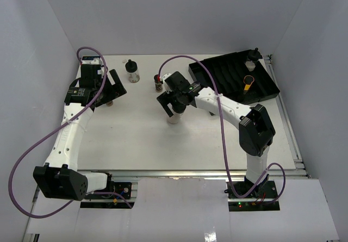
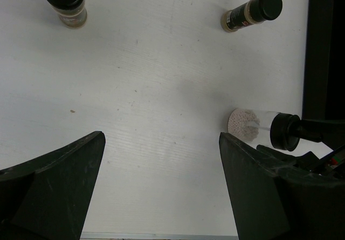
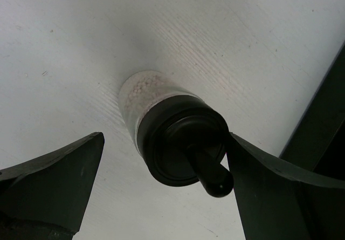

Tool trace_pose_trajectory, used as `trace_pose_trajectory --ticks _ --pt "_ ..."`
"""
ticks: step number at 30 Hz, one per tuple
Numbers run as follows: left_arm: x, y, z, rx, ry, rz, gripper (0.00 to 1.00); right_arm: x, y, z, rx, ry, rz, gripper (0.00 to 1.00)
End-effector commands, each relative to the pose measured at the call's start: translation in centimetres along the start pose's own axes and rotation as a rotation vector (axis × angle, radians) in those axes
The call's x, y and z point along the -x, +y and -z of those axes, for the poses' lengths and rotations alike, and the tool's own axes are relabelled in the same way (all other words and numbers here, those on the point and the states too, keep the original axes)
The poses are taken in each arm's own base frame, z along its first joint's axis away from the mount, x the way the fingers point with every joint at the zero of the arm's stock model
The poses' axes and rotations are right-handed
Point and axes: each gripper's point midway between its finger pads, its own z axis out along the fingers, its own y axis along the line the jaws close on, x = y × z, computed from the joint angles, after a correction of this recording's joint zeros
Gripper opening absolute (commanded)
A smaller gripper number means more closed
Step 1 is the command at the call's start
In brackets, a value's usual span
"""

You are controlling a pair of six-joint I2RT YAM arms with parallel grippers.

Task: Organize the condiment bottles

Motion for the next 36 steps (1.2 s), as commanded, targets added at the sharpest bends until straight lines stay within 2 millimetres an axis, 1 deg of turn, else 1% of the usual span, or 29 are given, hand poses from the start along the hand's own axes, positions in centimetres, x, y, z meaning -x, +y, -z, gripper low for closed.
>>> trace_pose_trajectory --ticks 1,3,7,12,15,17,18,21,24,26,29,31,33,35,36 --pt "0.8 -0.5 1.1 -0.034 -0.044 0.009 0.98 2.4 0.1 1.0 0.007 -0.060 0.003 1.00" --pt "0.7 -0.5 1.0 -0.033 -0.043 0.010 0.98 2.7 0.2 1.4 0.009 -0.071 0.003 0.99" --pt "0.4 -1.0 1.1 -0.063 -0.028 0.009 0.98 2.6 0.1 1.6 -0.001 -0.067 0.006 0.98" --pt "0.5 -1.2 1.3 -0.071 -0.030 0.010 0.98 1.9 0.4 1.2 0.010 -0.051 0.009 0.98" --pt "0.4 -1.1 1.5 -0.069 -0.029 0.009 0.98 1.0 1.0 0.7 0.046 -0.036 0.010 0.99" --pt "0.4 -1.0 1.5 -0.064 -0.030 0.005 0.98 0.8 1.4 0.5 0.062 -0.034 0.012 1.00" --pt "0.4 -1.0 1.5 -0.064 -0.031 0.006 0.98 0.7 1.4 0.4 0.065 -0.032 0.012 1.00" --pt "0.3 -0.8 1.4 -0.058 -0.026 0.002 0.98 -0.8 1.5 -0.3 0.069 0.004 0.013 1.00" --pt "0.3 -0.8 1.3 -0.057 -0.024 -0.001 0.98 -1.7 1.7 -0.7 0.076 0.019 0.011 1.00" --pt "0.3 -0.8 1.3 -0.056 -0.024 -0.002 0.98 -2.0 1.7 -0.9 0.076 0.024 0.013 0.99" --pt "0.5 -1.0 1.4 -0.060 -0.026 -0.001 0.98 -1.9 1.6 -1.2 0.073 0.029 0.013 0.89" --pt "0.6 -1.1 1.5 -0.066 -0.027 0.000 0.98 -1.7 1.5 -1.2 0.070 0.028 0.013 0.80" --pt "0.8 -1.2 1.7 -0.068 -0.031 0.001 0.98 -1.2 1.5 -1.1 0.077 0.011 0.046 0.69" --pt "0.9 -1.2 1.9 -0.070 -0.037 0.001 0.98 -0.6 1.4 -0.8 0.082 -0.011 0.060 0.65" --pt "0.9 -1.2 1.9 -0.070 -0.037 0.001 0.98 -0.6 1.3 -0.8 0.077 -0.009 0.063 0.60"
